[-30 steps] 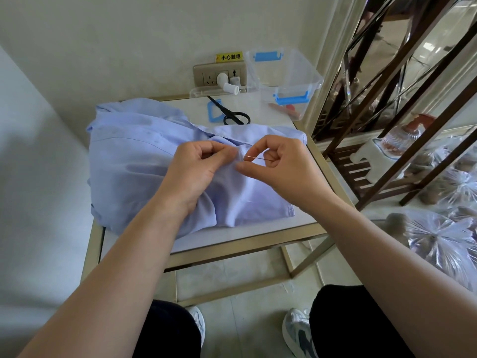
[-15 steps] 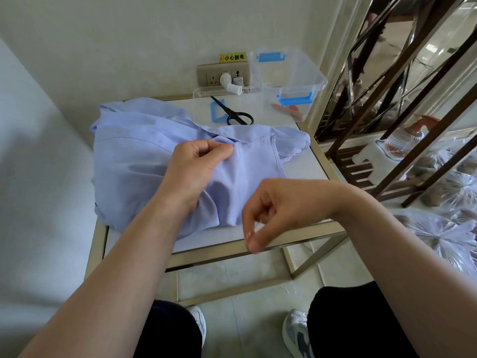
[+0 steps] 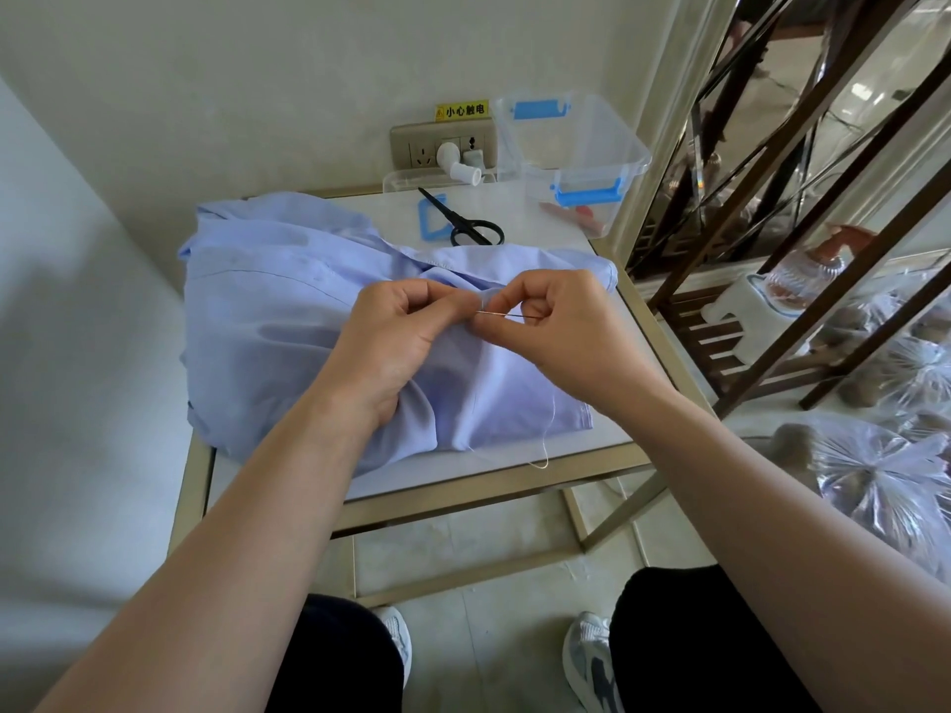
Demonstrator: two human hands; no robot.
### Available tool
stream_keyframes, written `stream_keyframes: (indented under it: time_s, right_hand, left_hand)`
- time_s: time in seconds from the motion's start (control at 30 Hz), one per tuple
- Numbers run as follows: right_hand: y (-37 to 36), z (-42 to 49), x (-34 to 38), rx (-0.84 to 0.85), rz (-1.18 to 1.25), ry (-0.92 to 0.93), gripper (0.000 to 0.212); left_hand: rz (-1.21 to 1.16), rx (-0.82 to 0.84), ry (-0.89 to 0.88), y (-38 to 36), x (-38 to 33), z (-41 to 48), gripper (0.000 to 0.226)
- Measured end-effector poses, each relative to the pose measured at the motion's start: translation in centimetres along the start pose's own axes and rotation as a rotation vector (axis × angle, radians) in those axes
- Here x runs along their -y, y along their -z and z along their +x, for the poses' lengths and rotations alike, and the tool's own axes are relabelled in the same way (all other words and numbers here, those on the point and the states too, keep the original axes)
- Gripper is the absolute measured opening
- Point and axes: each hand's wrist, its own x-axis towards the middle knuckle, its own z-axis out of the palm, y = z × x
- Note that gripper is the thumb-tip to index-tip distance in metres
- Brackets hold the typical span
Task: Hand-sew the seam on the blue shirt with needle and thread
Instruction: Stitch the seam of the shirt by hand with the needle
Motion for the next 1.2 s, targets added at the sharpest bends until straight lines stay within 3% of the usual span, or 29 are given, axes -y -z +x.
stream_keyframes:
  time_s: [0.1, 0.27, 0.33, 0.43, 0.63, 0.87, 1.2]
  right_hand:
    - [0.2, 0.2, 0.0, 0.052, -0.008, 0.003, 0.015]
    - [1.5, -0.6, 1.2, 0.487, -0.1, 0.01, 0.011]
    - [1.9, -0.9, 1.2, 0.55, -0.134, -0.001, 0.011]
    - [2.6, -0.6, 0.9, 0.481, -0.116, -0.033, 0.01]
    - [2.7, 0.4, -0.1, 0.122, 0.047, -0.023, 0.016]
    - [2.3, 0.8, -0.9, 0.125, 0.002, -0.037, 0.015]
    - [2.2, 0.9, -1.4, 0.113, -0.042, -0.047, 0.016]
  left_hand:
    - [0.002, -0.009, 0.007, 0.2, 0.0, 0.0, 0.013]
    - [0.044, -0.042, 0.012, 0.4, 0.1, 0.3, 0.015]
    - [0.053, -0.046, 0.009, 0.4, 0.2, 0.3, 0.017]
    - [0.046, -0.044, 0.004, 0.4, 0.1, 0.2, 0.017]
    - [0.037, 0.065, -0.025, 0.5, -0.1, -0.2, 0.014]
    - [0.17, 0.143, -0.109, 1.6, -0.2, -0.1, 0.002]
    - [0.406, 0.207, -0.099, 3.4, 0.2, -0.7, 0.019]
